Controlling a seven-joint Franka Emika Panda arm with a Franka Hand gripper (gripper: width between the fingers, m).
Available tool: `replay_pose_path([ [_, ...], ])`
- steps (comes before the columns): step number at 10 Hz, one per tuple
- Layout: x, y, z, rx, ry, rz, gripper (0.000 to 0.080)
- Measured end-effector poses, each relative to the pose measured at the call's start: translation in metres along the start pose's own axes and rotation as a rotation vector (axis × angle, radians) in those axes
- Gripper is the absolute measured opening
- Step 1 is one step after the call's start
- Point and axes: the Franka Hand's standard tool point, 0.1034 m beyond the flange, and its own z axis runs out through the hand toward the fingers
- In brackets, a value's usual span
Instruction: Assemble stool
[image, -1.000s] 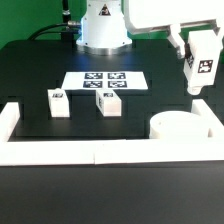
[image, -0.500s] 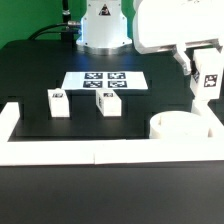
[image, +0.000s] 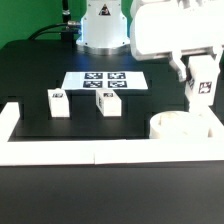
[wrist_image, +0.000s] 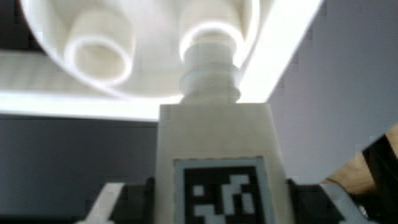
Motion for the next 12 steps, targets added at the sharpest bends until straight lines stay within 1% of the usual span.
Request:
replay_pose_path([
  [1,-0.003,0.003,0.002,-0.001,-0.010,0.006,0.0336],
  [3,-0.007,0.002,0.005,0.001,-0.022,0.007,0.0336],
  [5,-0.010,-0.006,0.006,0.009,-0.038,0.005,0.0336],
  [8,-0.011,-0.007,0.007,0.011,-0.052,0.005,0.0336],
  [9,-0.005,-0.007,0.004,0.011,-0.043,0.004,0.0336],
  [10,0.010,-0.005,-0.008,0.008,-0.011,-0.001,0.0336],
  [11,0.019,0.001,-0.016,-0.003,0.031,-0.007,0.0336],
  [12,0.016,0.002,-0.014,-0.002,0.015,-0.006,0.0336],
])
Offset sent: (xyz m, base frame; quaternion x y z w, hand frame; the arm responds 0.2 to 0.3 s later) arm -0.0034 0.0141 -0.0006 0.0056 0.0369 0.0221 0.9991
